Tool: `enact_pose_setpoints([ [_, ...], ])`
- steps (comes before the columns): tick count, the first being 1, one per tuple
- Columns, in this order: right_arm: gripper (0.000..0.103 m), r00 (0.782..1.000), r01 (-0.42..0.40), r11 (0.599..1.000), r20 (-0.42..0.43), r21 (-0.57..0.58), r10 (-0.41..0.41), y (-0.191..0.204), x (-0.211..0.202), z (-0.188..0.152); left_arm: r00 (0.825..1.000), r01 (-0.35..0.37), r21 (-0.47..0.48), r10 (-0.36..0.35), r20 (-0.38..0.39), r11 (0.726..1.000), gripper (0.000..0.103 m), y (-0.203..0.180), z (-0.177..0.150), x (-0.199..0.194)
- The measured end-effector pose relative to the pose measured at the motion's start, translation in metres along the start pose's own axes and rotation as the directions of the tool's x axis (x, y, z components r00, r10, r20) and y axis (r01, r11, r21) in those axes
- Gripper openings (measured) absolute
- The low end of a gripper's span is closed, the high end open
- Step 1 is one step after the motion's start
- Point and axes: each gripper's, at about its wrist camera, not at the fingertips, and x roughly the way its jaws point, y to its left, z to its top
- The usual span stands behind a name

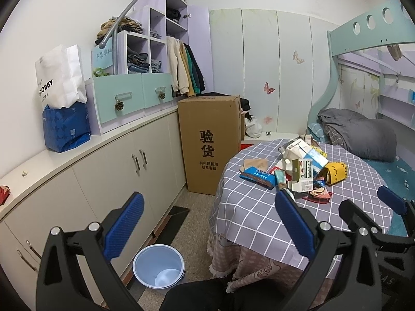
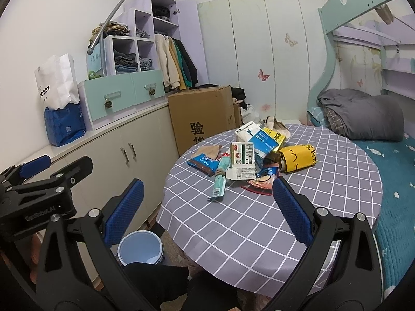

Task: Collect trash
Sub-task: 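Grasp the teal tube with the left tool while the right tool grasps the white-green box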

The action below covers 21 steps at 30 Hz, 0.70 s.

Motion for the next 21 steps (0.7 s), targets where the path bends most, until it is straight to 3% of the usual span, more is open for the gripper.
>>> enact_pose_setpoints([
  [8, 0.097, 0.997, 0.059, 0.998, -0.053, 0.027, -0.057, -0.024, 0.024, -0.006, 0.999, -0.003, 0.026, 0.004, -0.054, 1.000, 0.099, -0.012, -0.009, 0.034],
  [11, 0.097, 0.995, 0.069, 0.996, -0.072, 0.050, -0.066, -0.037, 0.033, -0.007, 0.995, 0.040, 0.040, -0.037, -0.088, 0.998, 0.099, -0.021, -0.012, 0.054],
  [17, 0.097, 0.985, 0.144, 0.986, -0.108, 0.080, -0.135, -0.070, 0.055, -0.010, 0.973, 0.141, 0.049, -0.130, -0.190, 0.989, 0.099, -0.051, -0.012, 0.100],
  [21, 0.097, 0.974, 0.181, 0.978, -0.155, 0.108, -0.163, -0.094, 0.076, -0.010, 0.947, 0.208, 0.072, -0.183, -0.266, 0.975, 0.099, -0.082, -0.011, 0.137],
])
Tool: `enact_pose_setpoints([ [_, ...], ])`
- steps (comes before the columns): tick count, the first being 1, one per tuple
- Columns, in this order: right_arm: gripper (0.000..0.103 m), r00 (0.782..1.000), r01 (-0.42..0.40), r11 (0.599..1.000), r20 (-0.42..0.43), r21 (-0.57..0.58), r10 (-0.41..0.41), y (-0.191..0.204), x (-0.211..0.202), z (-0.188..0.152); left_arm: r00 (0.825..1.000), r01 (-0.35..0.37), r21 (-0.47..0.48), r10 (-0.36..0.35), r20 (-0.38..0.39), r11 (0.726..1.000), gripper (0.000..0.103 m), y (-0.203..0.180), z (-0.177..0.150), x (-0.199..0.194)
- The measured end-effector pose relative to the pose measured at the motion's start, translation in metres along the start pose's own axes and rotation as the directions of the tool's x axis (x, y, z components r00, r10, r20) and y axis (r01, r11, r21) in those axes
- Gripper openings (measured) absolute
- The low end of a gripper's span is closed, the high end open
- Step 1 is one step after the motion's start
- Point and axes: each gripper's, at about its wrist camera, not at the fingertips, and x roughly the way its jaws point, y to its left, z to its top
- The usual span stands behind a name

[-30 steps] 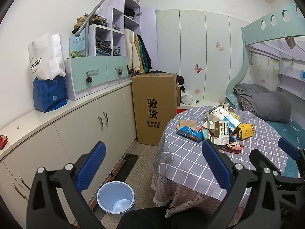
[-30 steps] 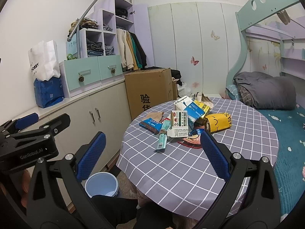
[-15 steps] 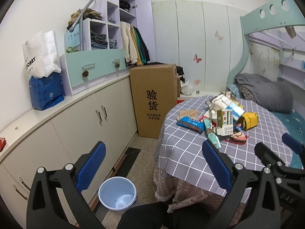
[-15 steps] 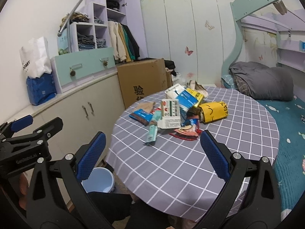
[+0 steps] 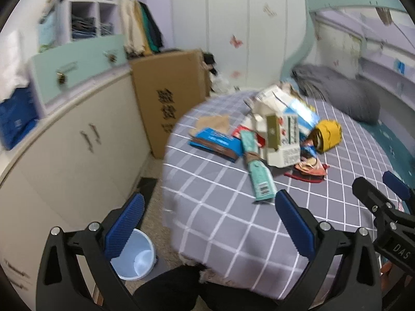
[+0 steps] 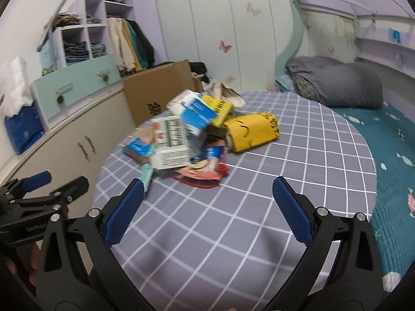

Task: Collect trash
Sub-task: 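Grasp the teal tube with the left tool while the right tool grasps the white-green box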

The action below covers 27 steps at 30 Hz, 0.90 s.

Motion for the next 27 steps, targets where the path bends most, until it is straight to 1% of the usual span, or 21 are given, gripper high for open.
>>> enact_pose_setpoints([
  [4, 0.097, 0.999, 0.007, 1.000, -0.041, 0.029, -0.005, -0.014, 0.019, 0.002, 0.995, 0.076, -0.008, -0.077, -0.070, 0.997, 0.099, -0.015, 0.009, 0.032],
  [6, 0.097, 0.998, 0.011, 0.999, -0.058, 0.034, -0.009, -0.019, 0.028, 0.003, 0.991, 0.097, -0.005, -0.097, -0.094, 0.995, 0.098, -0.023, 0.013, 0.050],
  [7, 0.097, 0.998, 0.014, 0.999, -0.065, 0.036, -0.012, -0.020, 0.030, 0.003, 0.989, 0.099, 0.000, -0.098, -0.106, 0.995, 0.092, -0.026, 0.014, 0.057],
  [8, 0.097, 0.997, 0.015, 0.999, -0.072, 0.039, -0.013, -0.022, 0.033, 0.004, 0.987, 0.104, 0.010, -0.101, -0.127, 0.995, 0.079, -0.030, 0.015, 0.066],
  [11, 0.097, 0.996, 0.015, 0.999, -0.090, 0.045, -0.011, -0.027, 0.042, 0.006, 0.975, 0.133, 0.014, -0.128, -0.184, 0.991, 0.064, -0.034, 0.014, 0.085],
  [12, 0.097, 0.995, 0.015, 0.999, -0.099, 0.045, -0.011, -0.028, 0.046, 0.008, 0.972, 0.140, 0.016, -0.134, -0.194, 0.990, 0.060, -0.035, 0.014, 0.089],
  [13, 0.097, 0.995, 0.014, 0.999, -0.104, 0.046, -0.009, -0.027, 0.048, 0.009, 0.971, 0.142, 0.023, -0.135, -0.198, 0.990, 0.054, -0.036, 0.014, 0.093],
  [14, 0.097, 0.994, 0.009, 0.999, -0.107, 0.048, -0.004, -0.027, 0.049, 0.010, 0.974, 0.138, 0.034, -0.130, -0.188, 0.990, 0.038, -0.037, 0.014, 0.092],
  [15, 0.097, 0.994, -0.003, 0.999, -0.112, 0.051, 0.009, -0.027, 0.052, 0.011, 0.972, 0.148, 0.039, -0.138, -0.190, 0.988, 0.026, -0.037, 0.015, 0.092],
  [18, 0.097, 0.991, -0.040, 0.997, -0.128, 0.060, 0.047, -0.020, 0.058, 0.016, 0.967, 0.189, 0.015, -0.184, -0.175, 0.982, 0.025, -0.030, 0.016, 0.087],
  [24, 0.097, 0.984, -0.102, 0.994, -0.142, 0.034, 0.106, 0.006, 0.070, 0.026, 0.972, 0.229, -0.036, -0.230, -0.055, 0.973, 0.023, -0.001, 0.015, 0.059],
  [25, 0.097, 0.983, -0.109, 0.994, -0.149, 0.026, 0.111, 0.012, 0.073, 0.028, 0.972, 0.232, -0.047, -0.234, -0.027, 0.972, 0.009, 0.006, 0.015, 0.051],
  [27, 0.097, 0.980, -0.120, 0.993, -0.157, 0.007, 0.119, 0.024, 0.081, 0.033, 0.973, 0.230, -0.078, -0.230, 0.007, 0.970, 0.008, 0.022, 0.015, 0.041],
])
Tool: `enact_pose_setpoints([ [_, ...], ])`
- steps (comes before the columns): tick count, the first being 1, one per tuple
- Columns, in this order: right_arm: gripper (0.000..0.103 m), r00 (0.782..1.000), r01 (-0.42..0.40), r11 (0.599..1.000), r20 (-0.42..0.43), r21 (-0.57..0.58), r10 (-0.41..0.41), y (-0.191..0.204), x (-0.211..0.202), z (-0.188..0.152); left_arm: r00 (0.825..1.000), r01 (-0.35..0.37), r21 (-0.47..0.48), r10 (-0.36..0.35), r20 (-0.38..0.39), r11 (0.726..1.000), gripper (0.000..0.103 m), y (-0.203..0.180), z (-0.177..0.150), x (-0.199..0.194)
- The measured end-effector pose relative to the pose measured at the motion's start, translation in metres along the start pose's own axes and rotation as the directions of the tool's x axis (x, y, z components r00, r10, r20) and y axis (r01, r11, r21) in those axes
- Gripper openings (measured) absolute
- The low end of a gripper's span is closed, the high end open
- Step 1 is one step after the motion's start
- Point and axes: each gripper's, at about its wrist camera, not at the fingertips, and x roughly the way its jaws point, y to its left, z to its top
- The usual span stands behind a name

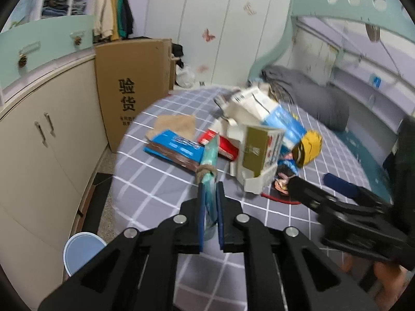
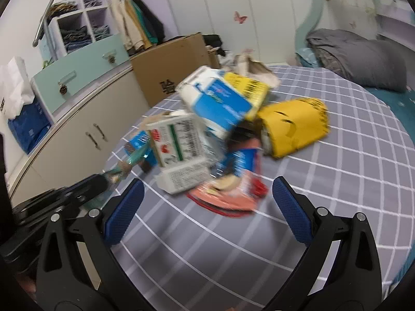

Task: Collect trash
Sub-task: 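Grasp the teal tube with the left tool while the right tool grasps the white-green box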

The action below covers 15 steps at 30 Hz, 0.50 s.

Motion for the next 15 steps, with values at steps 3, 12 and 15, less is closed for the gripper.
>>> enact_pose_setpoints([
  [3, 0.097, 1.000, 0.000, 1.000, -0.013, -0.024, 0.000, 0.014, 0.015, 0.007, 1.000, -0.017, -0.032, 0.018, 0.020, 0.999, 0.008, 0.014, 0.000, -0.008],
  [12, 0.074, 0.997, 0.042, 0.999, -0.066, -0.009, -0.043, 0.034, 0.054, 0.023, 0.995, -0.032, -0.095, 0.041, 0.094, 0.995, 0.007, 0.054, 0.002, -0.036],
  [15, 0.049, 0.995, 0.034, 0.999, -0.093, 0.007, -0.033, 0.033, 0.062, 0.025, 0.994, -0.043, -0.119, 0.054, 0.095, 0.992, 0.007, 0.071, -0.001, -0.039],
])
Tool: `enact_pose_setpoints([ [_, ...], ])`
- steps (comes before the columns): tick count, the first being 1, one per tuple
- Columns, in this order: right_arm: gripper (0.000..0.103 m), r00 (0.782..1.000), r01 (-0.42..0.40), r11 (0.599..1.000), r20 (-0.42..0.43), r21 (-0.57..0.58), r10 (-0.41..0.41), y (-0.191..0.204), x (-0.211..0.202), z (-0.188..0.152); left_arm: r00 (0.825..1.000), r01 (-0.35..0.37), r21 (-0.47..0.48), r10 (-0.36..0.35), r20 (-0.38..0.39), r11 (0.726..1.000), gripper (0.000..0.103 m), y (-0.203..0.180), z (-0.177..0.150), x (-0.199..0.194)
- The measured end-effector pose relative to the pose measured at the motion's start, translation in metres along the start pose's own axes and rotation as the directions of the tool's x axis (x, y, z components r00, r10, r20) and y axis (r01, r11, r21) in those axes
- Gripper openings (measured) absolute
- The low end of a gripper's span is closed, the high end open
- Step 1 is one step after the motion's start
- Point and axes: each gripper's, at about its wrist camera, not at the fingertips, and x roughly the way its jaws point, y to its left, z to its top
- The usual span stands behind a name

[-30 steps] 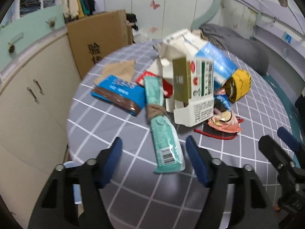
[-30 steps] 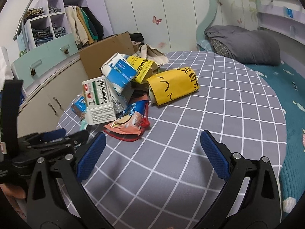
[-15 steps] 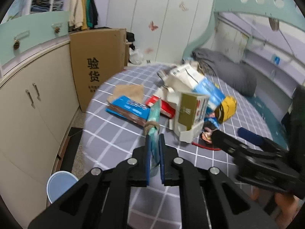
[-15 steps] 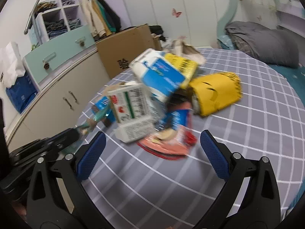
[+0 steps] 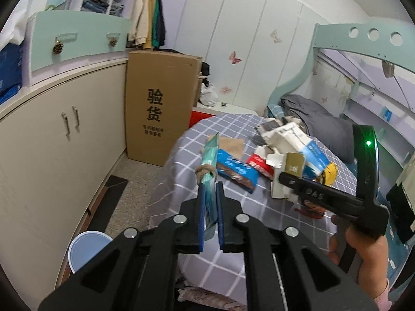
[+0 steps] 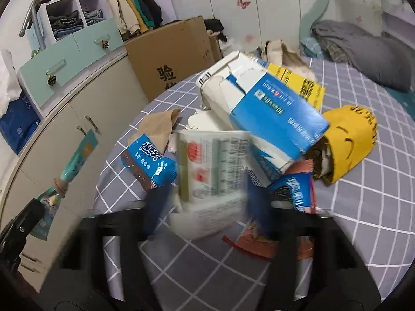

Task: Collect trash
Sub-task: 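Carry both items to the blue wastebasket and open both tools to drop them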

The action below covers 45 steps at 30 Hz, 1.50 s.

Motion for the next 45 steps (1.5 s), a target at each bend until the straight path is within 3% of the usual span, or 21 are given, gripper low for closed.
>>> enact_pose_setpoints([
  [8, 0.047, 0.992, 0.044, 0.998, 0.121, -0.038, -0.040, 0.021, -0.033, -0.007, 0.999, -0.037, -0.080, 0.038, 0.016, 0.996, 0.007, 0.049, -0.004, -0.005],
  [10, 0.047, 0.989, 0.022, 0.997, 0.145, -0.070, -0.011, 0.037, -0.044, -0.008, 0.998, -0.053, -0.102, 0.055, 0.019, 0.993, 0.007, 0.065, -0.003, -0.008],
  [14, 0.047, 0.985, -0.098, 0.980, 0.123, -0.172, 0.120, 0.092, -0.046, -0.016, 0.992, -0.121, -0.139, 0.124, 0.009, 0.983, 0.007, 0.099, -0.008, -0.012],
  [18, 0.047, 0.968, -0.237, 0.924, 0.005, -0.300, 0.250, 0.167, -0.018, -0.040, 0.979, -0.204, -0.183, 0.198, -0.051, 0.962, 0.007, 0.145, -0.023, -0.006],
  [22, 0.047, 0.946, -0.324, 0.865, -0.130, -0.384, 0.297, 0.237, 0.036, -0.077, 0.949, -0.309, -0.225, 0.282, -0.145, 0.924, 0.007, 0.201, -0.050, 0.005],
  [24, 0.047, 0.938, -0.342, 0.854, -0.189, -0.392, 0.289, 0.258, 0.064, -0.094, 0.924, -0.366, -0.243, 0.318, -0.215, 0.898, 0.008, 0.232, -0.068, 0.017],
  [30, 0.047, 0.907, -0.372, 0.848, -0.343, -0.378, 0.245, 0.300, 0.151, -0.129, 0.874, -0.442, -0.289, 0.335, -0.352, 0.849, 0.008, 0.298, -0.105, 0.051],
  [34, 0.047, 0.897, -0.366, 0.856, -0.385, -0.365, 0.219, 0.307, 0.182, -0.141, 0.865, -0.456, -0.324, 0.326, -0.382, 0.829, 0.010, 0.324, -0.113, 0.069],
  [36, 0.047, 0.892, -0.360, 0.863, -0.401, -0.356, 0.207, 0.310, 0.196, -0.148, 0.864, -0.456, -0.341, 0.318, -0.390, 0.822, 0.030, 0.331, -0.114, 0.076],
  [37, 0.048, 0.892, -0.356, 0.867, -0.405, -0.350, 0.202, 0.310, 0.199, -0.147, 0.858, -0.467, -0.342, 0.323, -0.400, 0.815, 0.052, 0.334, -0.116, 0.079],
  [38, 0.048, 0.890, -0.356, 0.868, -0.410, -0.346, 0.201, 0.309, 0.201, -0.148, 0.845, -0.494, -0.340, 0.350, -0.404, 0.801, 0.064, 0.337, -0.117, 0.080],
  [43, 0.048, 0.881, -0.356, 0.867, -0.435, -0.347, 0.187, 0.313, 0.210, -0.157, 0.843, -0.511, -0.377, 0.366, -0.394, 0.773, 0.075, 0.348, -0.130, 0.071],
  [45, 0.048, 0.874, -0.362, 0.865, -0.448, -0.347, 0.186, 0.316, 0.212, -0.162, 0.832, -0.531, -0.370, 0.384, -0.401, 0.763, 0.075, 0.352, -0.136, 0.067],
])
